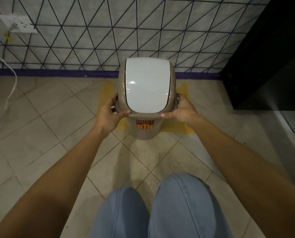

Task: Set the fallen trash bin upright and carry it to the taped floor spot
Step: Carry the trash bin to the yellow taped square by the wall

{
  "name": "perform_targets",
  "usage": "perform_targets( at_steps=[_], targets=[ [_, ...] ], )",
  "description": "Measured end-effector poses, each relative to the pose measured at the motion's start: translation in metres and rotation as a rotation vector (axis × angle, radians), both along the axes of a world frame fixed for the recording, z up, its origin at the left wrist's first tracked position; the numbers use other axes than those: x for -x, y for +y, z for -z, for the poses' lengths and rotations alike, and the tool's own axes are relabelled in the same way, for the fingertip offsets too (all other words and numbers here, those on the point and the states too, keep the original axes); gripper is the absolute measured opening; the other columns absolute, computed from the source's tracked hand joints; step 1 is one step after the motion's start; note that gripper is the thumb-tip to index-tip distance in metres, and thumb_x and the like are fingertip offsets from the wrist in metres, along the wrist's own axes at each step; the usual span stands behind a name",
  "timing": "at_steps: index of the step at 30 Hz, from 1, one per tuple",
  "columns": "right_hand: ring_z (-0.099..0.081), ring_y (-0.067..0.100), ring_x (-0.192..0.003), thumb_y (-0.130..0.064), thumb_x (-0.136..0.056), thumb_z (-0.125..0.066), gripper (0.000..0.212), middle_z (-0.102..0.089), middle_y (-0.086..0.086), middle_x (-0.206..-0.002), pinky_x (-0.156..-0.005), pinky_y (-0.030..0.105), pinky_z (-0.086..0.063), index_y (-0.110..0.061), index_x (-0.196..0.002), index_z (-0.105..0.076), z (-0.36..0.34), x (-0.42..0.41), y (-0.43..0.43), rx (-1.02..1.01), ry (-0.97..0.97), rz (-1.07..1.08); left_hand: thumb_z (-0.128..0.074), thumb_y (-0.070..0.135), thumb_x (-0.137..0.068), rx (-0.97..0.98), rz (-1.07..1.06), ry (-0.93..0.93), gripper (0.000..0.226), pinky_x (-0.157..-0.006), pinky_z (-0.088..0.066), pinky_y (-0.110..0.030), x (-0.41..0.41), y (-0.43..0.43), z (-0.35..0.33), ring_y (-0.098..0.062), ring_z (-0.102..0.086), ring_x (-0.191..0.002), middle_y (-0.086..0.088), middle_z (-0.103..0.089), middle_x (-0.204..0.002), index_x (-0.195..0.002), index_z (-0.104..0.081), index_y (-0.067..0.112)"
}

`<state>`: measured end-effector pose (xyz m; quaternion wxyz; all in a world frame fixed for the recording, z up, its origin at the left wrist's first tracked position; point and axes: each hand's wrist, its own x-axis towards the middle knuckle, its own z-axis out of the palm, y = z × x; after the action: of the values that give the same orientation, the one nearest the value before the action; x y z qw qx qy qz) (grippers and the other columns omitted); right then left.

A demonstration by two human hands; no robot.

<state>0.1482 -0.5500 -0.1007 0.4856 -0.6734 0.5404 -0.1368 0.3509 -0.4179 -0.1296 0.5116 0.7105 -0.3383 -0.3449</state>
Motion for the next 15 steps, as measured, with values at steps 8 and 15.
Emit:
perform_targets(
  at_steps=[8, 15],
  targets=[
    [-0.038, 0.024, -0.132, -0.016, -0.056, -0.087, 0.107, -0.042, 0.006, -0.143, -0.109, 0.038, -0.034, -0.016, -0.143, -0.025, 0.001, -0.013, -0.026, 0.036, 0.020, -0.060, -0.075, 0.011, -0.076, -0.027, -0.012, 0.006, 0.083, -0.092, -0.048, -0.033, -0.008, -0.024, -0.006, -0.020, -0.051, -0.117, 0.003, -0.049, -0.132, -0.145, -0.032, 0.025],
    [-0.039, 0.026, -0.131, -0.015, -0.056, -0.087, 0.105, -0.040, 0.008, -0.144, -0.108, 0.044, -0.036, -0.013, -0.142, -0.025, -0.001, -0.024, -0.048, 0.072, 0.041, -0.076, -0.077, 0.007, -0.072, -0.072, 0.030, -0.005, 0.090, -0.098, -0.048, -0.041, -0.014, -0.048, -0.017, -0.024, -0.049, -0.124, -0.005, -0.043, -0.144, -0.147, -0.028, 0.019]
  ],
)
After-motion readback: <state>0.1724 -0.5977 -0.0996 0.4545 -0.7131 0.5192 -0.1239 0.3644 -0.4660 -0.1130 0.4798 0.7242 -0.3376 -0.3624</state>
